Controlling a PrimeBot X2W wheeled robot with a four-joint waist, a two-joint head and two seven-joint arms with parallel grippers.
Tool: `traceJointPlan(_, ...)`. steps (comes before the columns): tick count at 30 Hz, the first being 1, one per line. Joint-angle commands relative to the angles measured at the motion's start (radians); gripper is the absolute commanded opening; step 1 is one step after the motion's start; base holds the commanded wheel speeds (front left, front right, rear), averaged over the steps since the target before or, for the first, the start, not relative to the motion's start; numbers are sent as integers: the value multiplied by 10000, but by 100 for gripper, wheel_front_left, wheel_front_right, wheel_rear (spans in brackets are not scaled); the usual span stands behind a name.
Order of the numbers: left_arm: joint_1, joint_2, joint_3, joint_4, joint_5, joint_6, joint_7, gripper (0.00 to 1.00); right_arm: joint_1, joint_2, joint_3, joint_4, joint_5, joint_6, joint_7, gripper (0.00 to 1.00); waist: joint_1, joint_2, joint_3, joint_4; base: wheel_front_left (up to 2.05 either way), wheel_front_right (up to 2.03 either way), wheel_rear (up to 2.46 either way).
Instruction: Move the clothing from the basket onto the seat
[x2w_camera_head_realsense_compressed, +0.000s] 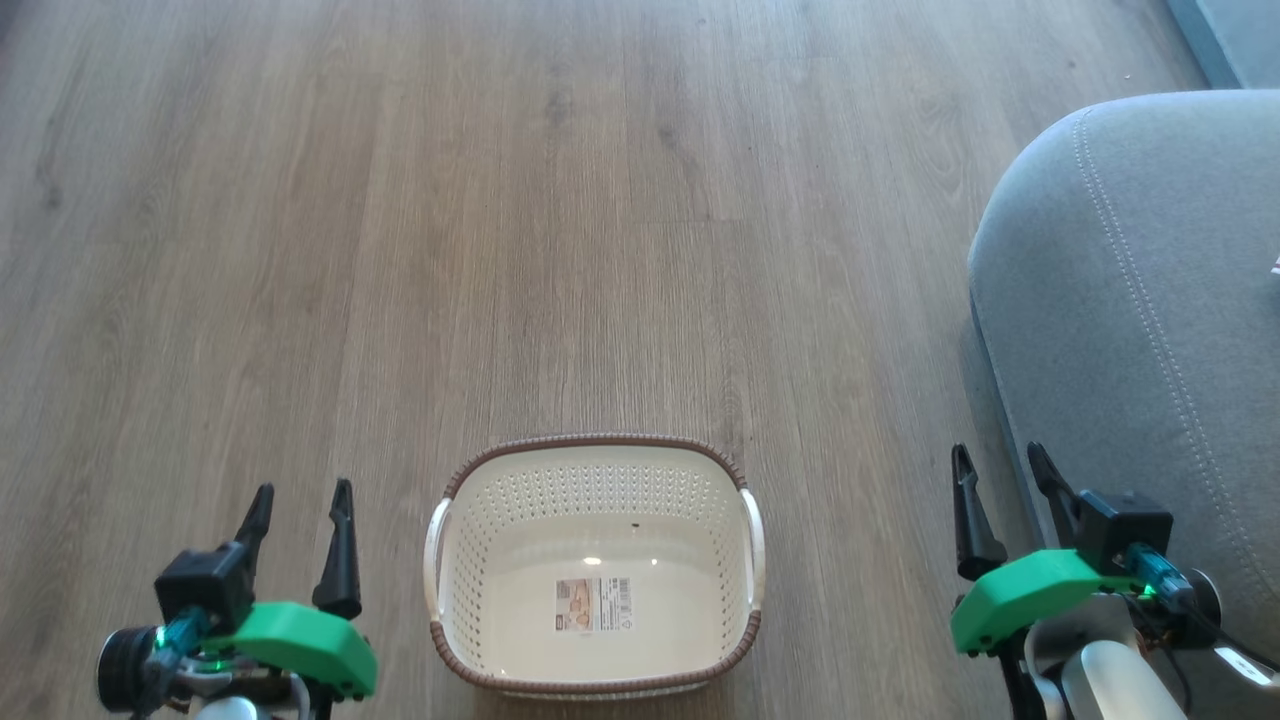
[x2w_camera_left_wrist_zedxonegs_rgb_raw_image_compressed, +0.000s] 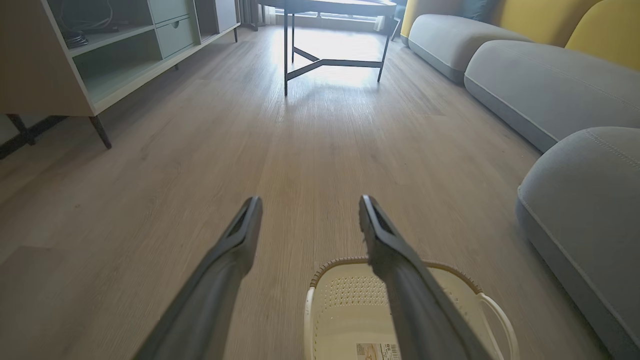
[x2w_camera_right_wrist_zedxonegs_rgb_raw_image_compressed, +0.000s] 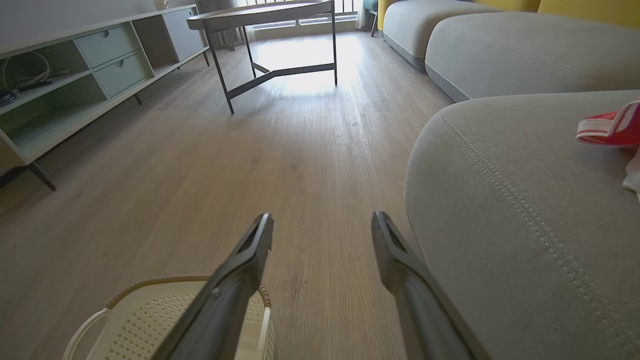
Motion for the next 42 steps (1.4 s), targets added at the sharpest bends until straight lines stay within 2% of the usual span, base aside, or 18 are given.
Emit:
traceJointPlan(1,-274,29,330,-333,119,19,-51,100,-185,37,195,-321,-65,69,-78,100,1,0,-5,-4,0,0,0)
traceJointPlan(18,-52,27,294,-702,82,130,-51,100,-104,113,16,-361,-173,69,-78,100,1,0,-145,-34,0,0,0)
traceJointPlan(19,127,-4,-5,-361,111,94,0,0,3,94,-171,-60,-102,0,0,0,1,0,-149,-34,0,0,0)
traceJointPlan(23,342,-19,10,190,36,91,45,0,125,94,-149,434,-14,0,24,0,1,0,-158,-35,0,0,0)
traceJointPlan(42,138,-12,107,24,-2244,66,600,0,54,84,-399,232,2103,11,561,0,1,0,-185,-12,0,0,0)
